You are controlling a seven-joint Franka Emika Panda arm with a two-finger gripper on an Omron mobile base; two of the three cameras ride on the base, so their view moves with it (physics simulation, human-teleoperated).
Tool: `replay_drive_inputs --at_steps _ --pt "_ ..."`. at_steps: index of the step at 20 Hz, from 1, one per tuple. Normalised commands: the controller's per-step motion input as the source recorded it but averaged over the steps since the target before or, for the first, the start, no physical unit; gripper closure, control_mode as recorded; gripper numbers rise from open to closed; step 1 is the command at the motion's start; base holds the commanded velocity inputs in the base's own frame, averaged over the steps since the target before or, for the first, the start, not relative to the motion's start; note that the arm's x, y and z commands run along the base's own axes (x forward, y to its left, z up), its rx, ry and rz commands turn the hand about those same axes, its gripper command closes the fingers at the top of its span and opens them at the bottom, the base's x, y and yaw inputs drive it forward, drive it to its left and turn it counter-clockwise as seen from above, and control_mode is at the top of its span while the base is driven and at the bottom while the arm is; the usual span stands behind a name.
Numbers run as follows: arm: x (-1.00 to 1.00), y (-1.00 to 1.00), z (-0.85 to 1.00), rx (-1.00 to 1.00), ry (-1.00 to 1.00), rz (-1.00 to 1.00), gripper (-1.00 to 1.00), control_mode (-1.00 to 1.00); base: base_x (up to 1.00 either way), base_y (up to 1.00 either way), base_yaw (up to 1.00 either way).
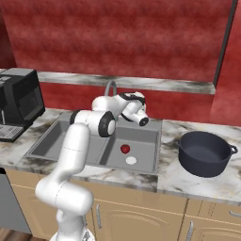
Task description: Dump the tomato from the pot into the sink. Then turn on the water and wash the tomato. Then turn off the water and put the tomato back in the pot.
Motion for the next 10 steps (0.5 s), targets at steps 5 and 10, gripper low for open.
replay_drive_inputs --at_steps 5,10 --pt "-0.01 0.00 0.00 0.00 0.00 0.00 -1.00 -1.00 0.00 0.00 0.00" --pt "-0.18 -0.09 0.00 0.00 -0.01 -0.01 -1.00 -1.00 0.00 0.00 0.00"
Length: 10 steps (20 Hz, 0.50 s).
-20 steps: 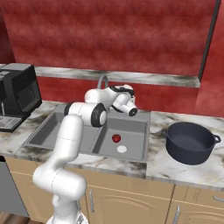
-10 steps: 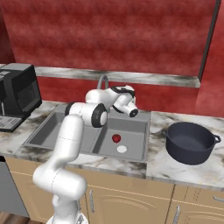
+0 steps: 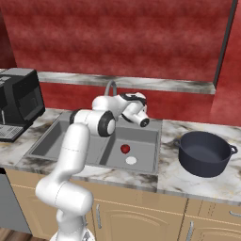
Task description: Dump the tomato from the pot into the sink. Then turn on the water and wash the tomato. Then turn off the water and put the tomato back in the pot.
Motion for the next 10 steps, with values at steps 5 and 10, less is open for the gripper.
replay_drive_inputs --at_steps 5,10 --pt "-0.47 -0.31 0.01 0.00 0.00 -0.04 -1.00 -1.00 0.00 0.00 0.00" --pt "-0.74 -0.35 0.12 0.00 -0.01 -0.05 -1.00 -1.00 0.00 0.00 0.00"
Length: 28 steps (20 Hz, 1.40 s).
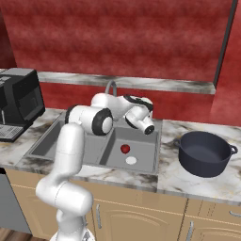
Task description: Dump the tomato from the pot into the sink. Then turn on the water and wash the tomato. Then turn off the water and put the tomato back in the pot.
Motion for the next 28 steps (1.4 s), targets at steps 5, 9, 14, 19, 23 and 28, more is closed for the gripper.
replay_drive_inputs --at_steps 5,9,14,19,23,28 --pt "-0.94 -0.36 0.26 0.00 -0.01 -0.06 -1.00 -1.00 0.00 0.00 0.00" --pt "-0.88 -0.49 0.34 0.00 0.00 -0.03 -1.00 -1.00 0.00 0.00 0.00" --pt "-0.97 -0.35 0.36 0.00 0.00 0.00 -1.00 -1.00 0.00 0.00 0.00" --pt "-0.43 -0.22 0.37 -0.08 0.29 -0.03 -1.00 -1.00 0.00 0.00 0.00" --pt "-0.34 0.00 0.82 -0.15 0.46 0.00 -1.00 -1.00 0.00 0.00 0.00" --pt "-0.40 -0.04 0.87 -0.09 0.44 0.00 -1.00 -1.00 0.00 0.00 0.00"
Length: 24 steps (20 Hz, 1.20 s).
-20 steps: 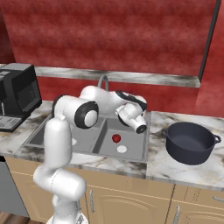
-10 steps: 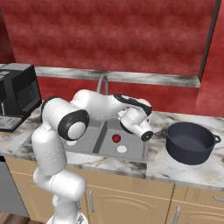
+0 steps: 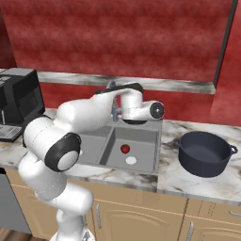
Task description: Dump the tomato from the pot into the sink. Then turn on the water and wash the tomato. Then turn off the water and put the tomato back in the pot.
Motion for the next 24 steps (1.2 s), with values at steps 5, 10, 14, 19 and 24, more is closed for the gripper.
replay_drive_inputs --at_steps 5,10,14,19,24 --pt "-0.42 -0.06 0.77 -0.02 0.44 0.00 -1.00 -1.00 0.00 0.00 0.00" --pt "-0.21 -0.02 0.38 -0.06 0.47 0.00 -1.00 -1.00 0.00 0.00 0.00" --pt "0.00 0.00 0.00 -0.04 0.40 0.00 -1.00 -1.00 0.00 0.00 0.00" --pt "0.00 -0.04 -0.12 0.00 0.29 0.00 -1.00 -1.00 0.00 0.00 0.00" --pt "-0.22 0.05 -0.03 0.00 0.03 0.00 -1.00 -1.00 0.00 0.00 0.00"
